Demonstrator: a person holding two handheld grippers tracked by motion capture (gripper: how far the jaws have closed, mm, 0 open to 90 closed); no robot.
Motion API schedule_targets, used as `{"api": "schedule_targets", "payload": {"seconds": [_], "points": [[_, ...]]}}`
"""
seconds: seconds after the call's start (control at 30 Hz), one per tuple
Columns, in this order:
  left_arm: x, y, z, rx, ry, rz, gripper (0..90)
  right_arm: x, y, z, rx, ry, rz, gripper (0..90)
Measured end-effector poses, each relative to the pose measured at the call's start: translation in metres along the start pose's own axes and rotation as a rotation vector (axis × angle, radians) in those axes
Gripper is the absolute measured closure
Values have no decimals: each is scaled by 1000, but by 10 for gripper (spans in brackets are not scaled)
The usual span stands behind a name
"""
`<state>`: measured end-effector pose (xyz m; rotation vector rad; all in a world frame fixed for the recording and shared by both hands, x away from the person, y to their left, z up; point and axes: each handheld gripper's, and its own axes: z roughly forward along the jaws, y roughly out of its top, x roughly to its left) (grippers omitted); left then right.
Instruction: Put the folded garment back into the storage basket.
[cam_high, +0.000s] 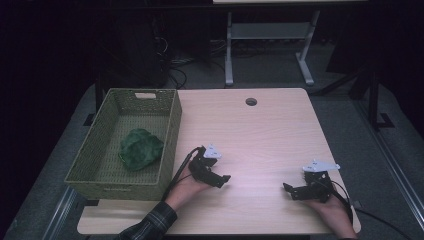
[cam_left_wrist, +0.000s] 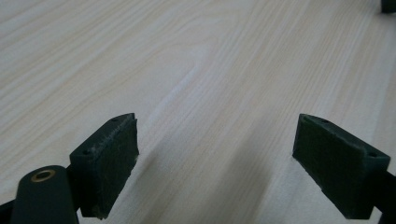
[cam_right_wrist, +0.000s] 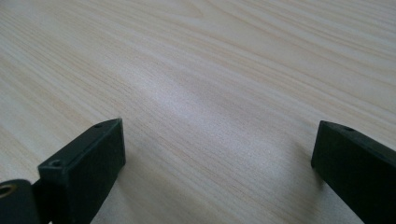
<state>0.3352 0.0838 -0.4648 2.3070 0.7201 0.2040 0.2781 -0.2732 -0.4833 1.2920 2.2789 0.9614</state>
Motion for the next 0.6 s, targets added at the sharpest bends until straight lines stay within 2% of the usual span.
{"api": "schedule_targets", "payload": {"seconds": [0.07, 0.1, 0.2, 0.3, 0.6], "points": [[-1, -3, 5, 13, 3, 4, 132, 0, 0, 0, 0, 0, 0, 27], [-3, -4, 5, 7, 17, 25, 128, 0, 0, 0, 0, 0, 0, 27], [-5, -5, 6, -1, 33, 33, 127, 0, 0, 0, 0, 0, 0, 27], [-6, -13, 8, -69, 39, 37, 125, 0, 0, 0, 0, 0, 0, 27], [-6, -13, 8, -68, 39, 37, 126, 0, 0, 0, 0, 1, -1, 27]]}}
